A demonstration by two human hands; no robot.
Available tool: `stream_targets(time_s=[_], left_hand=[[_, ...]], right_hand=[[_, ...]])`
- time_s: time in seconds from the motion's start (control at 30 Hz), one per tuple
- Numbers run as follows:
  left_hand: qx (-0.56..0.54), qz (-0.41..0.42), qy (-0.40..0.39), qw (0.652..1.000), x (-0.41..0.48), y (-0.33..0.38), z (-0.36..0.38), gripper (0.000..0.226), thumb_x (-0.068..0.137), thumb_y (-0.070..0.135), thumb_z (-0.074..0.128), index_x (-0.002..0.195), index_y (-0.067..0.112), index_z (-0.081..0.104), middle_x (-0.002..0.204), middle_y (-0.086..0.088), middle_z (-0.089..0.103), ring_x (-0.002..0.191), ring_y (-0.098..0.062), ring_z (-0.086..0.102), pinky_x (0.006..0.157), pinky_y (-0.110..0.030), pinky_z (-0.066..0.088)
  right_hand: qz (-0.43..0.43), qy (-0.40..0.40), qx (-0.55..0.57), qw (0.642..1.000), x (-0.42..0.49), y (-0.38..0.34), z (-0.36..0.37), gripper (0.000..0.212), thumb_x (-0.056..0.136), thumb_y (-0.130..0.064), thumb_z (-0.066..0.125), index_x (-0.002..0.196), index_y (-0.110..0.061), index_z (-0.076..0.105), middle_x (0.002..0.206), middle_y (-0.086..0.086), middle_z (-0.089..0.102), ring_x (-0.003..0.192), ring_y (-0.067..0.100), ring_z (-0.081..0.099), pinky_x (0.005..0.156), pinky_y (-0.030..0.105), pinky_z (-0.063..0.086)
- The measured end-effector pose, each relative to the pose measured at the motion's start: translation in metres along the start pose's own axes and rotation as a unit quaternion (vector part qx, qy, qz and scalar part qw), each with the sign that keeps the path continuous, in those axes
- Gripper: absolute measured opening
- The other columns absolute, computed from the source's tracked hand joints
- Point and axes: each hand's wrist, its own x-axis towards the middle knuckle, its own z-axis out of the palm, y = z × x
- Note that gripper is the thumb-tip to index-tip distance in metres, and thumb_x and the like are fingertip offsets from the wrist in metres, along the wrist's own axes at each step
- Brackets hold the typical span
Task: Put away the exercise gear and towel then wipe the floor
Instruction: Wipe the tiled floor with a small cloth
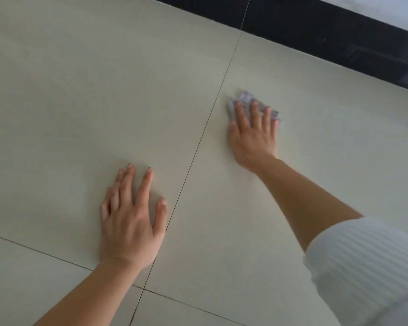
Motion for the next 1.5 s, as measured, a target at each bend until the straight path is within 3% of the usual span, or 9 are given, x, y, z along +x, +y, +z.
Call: stream_targets(time_s=[0.17,0.3,0.53,0.73,0.83,0.97,1.13,1.4,1.5], left_hand=[[0.006,-0.003,0.001,1.0,0.001,0.0,0.0,0.062,0.087,0.047,0.029,0.144,0.021,0.035,0.152,-0.012,0.029,0.14,-0.028,0.024,0.107,-0.045,0.023],[-0.005,-0.005,-0.003,1.0,0.0,0.001,-0.001,0.063,0.087,0.048,0.029,0.143,0.021,0.036,0.152,-0.011,0.029,0.14,-0.027,0.023,0.108,-0.046,0.023],[-0.019,-0.009,-0.015,1.0,0.0,0.001,-0.002,0.065,0.086,0.049,0.025,0.144,0.021,0.033,0.154,-0.011,0.024,0.142,-0.028,0.018,0.11,-0.049,0.02],[-0.035,-0.007,0.002,0.999,-0.001,0.004,-0.002,0.066,0.085,0.047,0.028,0.143,0.018,0.036,0.152,-0.016,0.027,0.141,-0.031,0.02,0.109,-0.052,0.021],[-0.037,-0.012,0.003,0.999,-0.001,0.003,-0.001,0.066,0.085,0.047,0.028,0.143,0.019,0.035,0.153,-0.014,0.026,0.141,-0.03,0.018,0.109,-0.051,0.019],[-0.027,-0.01,-0.002,1.0,0.0,0.004,-0.001,0.065,0.085,0.047,0.029,0.143,0.019,0.035,0.153,-0.014,0.025,0.141,-0.03,0.019,0.109,-0.05,0.02],[-0.011,-0.013,-0.011,1.0,0.0,0.006,-0.001,0.064,0.085,0.046,0.031,0.143,0.019,0.035,0.152,-0.014,0.028,0.14,-0.031,0.022,0.107,-0.05,0.023],[-0.003,-0.013,-0.024,1.0,0.002,0.003,-0.003,0.062,0.088,0.045,0.03,0.143,0.019,0.037,0.152,-0.012,0.029,0.139,-0.028,0.024,0.105,-0.044,0.023],[-0.002,-0.011,-0.023,1.0,0.002,0.001,-0.003,0.061,0.088,0.045,0.03,0.144,0.02,0.036,0.153,-0.011,0.028,0.14,-0.026,0.023,0.106,-0.042,0.021]], right_hand=[[-0.194,-0.036,-0.057,0.979,-0.057,-0.052,0.023,0.055,0.101,-0.045,0.012,0.153,-0.032,-0.002,0.162,0.001,-0.009,0.147,0.027,-0.017,0.116,0.04,-0.018],[-0.28,-0.051,-0.065,0.956,-0.118,-0.011,0.031,0.055,0.1,-0.045,0.007,0.154,-0.031,0.006,0.162,-0.002,0.0,0.149,0.025,-0.009,0.12,0.042,-0.01],[0.038,-0.023,-0.006,0.999,-0.193,0.131,0.011,0.058,0.094,-0.055,-0.003,0.15,-0.042,-0.01,0.159,-0.016,-0.017,0.145,0.01,-0.024,0.119,0.034,-0.014],[0.326,0.057,0.066,0.941,-0.135,0.166,-0.016,0.054,0.102,-0.044,0.016,0.154,-0.036,0.003,0.163,-0.002,-0.005,0.149,0.028,-0.008,0.119,0.043,-0.008],[0.258,0.071,0.038,0.963,-0.088,0.114,-0.006,0.055,0.102,-0.039,0.023,0.154,-0.033,0.007,0.163,0.002,-0.001,0.148,0.033,-0.005,0.118,0.045,-0.009],[0.014,0.032,0.016,0.999,-0.075,0.015,0.014,0.054,0.102,-0.041,0.025,0.154,-0.034,0.008,0.163,0.0,-0.001,0.148,0.029,-0.01,0.117,0.039,-0.015],[-0.208,-0.034,-0.041,0.977,-0.084,0.011,0.014,0.056,0.099,-0.047,0.009,0.153,-0.036,0.003,0.162,-0.007,-0.002,0.148,0.019,-0.014,0.118,0.036,-0.015],[0.096,0.03,0.028,0.995,0.035,0.04,-0.021,0.054,0.102,-0.044,0.014,0.154,-0.033,0.004,0.163,0.0,-0.004,0.148,0.028,-0.01,0.118,0.044,-0.01],[0.123,0.019,0.035,0.992,0.077,0.007,-0.025,0.055,0.101,-0.045,0.01,0.154,-0.034,0.003,0.163,0.001,-0.008,0.147,0.031,-0.014,0.117,0.048,-0.013]])
